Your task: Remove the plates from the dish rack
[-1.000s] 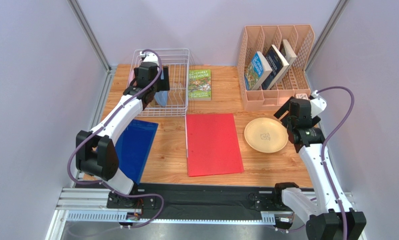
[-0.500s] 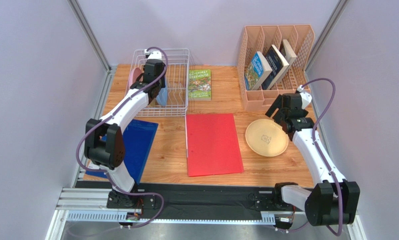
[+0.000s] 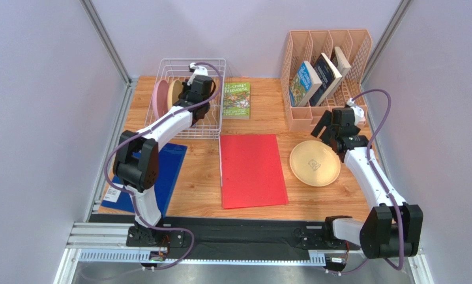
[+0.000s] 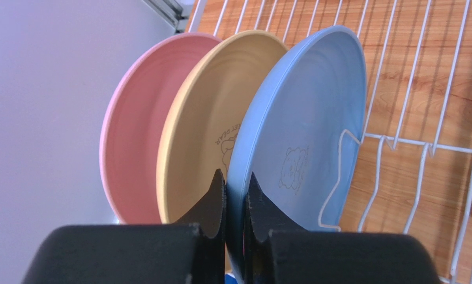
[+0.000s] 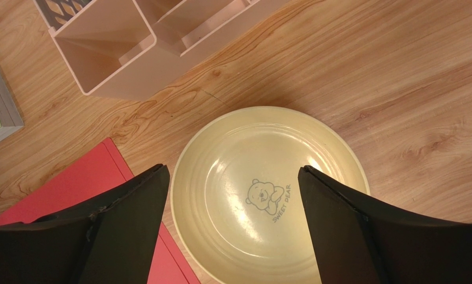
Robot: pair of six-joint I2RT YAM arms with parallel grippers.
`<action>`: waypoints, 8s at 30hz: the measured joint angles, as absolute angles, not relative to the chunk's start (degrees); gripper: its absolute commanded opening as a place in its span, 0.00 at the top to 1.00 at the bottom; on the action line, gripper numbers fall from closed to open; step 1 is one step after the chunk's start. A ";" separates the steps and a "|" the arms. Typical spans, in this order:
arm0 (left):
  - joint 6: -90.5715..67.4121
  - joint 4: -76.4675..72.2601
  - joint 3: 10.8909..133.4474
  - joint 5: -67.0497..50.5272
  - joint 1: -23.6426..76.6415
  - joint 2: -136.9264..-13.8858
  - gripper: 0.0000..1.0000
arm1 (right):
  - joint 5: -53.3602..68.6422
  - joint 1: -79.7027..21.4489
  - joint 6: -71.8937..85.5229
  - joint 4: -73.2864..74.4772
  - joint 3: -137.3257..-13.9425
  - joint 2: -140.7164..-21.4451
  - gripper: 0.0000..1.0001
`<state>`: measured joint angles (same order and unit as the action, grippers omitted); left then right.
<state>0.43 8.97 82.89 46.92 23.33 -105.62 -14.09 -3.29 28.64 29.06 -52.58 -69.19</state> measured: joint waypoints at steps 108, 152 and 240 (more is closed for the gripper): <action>-13.45 15.86 77.82 14.55 29.10 -87.11 0.00 | -23.59 -5.17 49.21 41.85 -33.15 -48.56 0.83; -7.55 11.66 76.25 36.77 18.63 -95.77 0.21 | -6.44 -5.17 30.55 28.40 -57.45 -75.83 0.25; -28.91 13.93 82.48 -16.53 27.16 -96.47 0.48 | 24.21 -13.06 31.99 5.76 -59.35 -85.21 1.00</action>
<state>-28.91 13.93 82.48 -16.53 27.16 -96.47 24.21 -13.06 31.99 5.76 -59.35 -85.21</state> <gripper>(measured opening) 0.090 0.067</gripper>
